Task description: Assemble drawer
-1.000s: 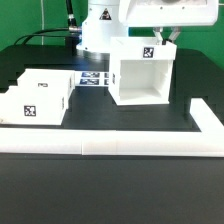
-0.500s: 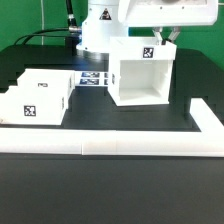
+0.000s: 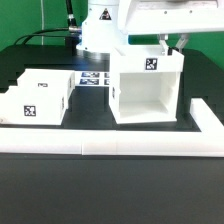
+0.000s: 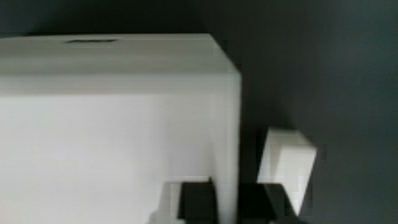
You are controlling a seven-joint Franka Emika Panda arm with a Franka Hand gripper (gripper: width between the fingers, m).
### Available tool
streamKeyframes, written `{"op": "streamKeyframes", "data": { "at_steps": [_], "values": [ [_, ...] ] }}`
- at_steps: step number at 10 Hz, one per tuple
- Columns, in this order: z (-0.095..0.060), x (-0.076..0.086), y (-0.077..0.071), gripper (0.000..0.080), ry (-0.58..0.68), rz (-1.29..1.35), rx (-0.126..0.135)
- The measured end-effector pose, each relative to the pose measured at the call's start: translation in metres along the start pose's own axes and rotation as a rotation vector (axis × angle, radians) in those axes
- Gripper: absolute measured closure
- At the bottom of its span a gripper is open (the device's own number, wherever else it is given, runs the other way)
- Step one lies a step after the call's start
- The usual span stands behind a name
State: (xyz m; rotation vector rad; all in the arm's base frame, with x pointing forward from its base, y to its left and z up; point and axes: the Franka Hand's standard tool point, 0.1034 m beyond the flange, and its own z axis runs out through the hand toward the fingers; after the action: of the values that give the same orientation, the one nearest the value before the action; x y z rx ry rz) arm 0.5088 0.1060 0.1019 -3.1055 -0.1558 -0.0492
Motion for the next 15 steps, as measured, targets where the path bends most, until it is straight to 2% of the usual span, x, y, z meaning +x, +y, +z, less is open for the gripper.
{"op": "streamKeyframes", "data": {
  "at_steps": [3, 4, 8, 11, 13, 15],
  "values": [
    [0.001, 0.05, 0.01, 0.0762, 0.065, 0.032, 0.01],
    [0.001, 0.06, 0.01, 0.0762, 0.079, 0.034, 0.013],
    [0.001, 0.063, 0.009, 0.0762, 0.091, 0.042, 0.019],
    [0.0, 0.064, 0.006, 0.0762, 0.091, 0.174, 0.037],
    [0.001, 0.063, 0.001, 0.0762, 0.083, 0.413, 0.056],
    [0.0, 0.065, 0.004, 0.076, 0.082, 0.576, 0.055]
  ]
}}
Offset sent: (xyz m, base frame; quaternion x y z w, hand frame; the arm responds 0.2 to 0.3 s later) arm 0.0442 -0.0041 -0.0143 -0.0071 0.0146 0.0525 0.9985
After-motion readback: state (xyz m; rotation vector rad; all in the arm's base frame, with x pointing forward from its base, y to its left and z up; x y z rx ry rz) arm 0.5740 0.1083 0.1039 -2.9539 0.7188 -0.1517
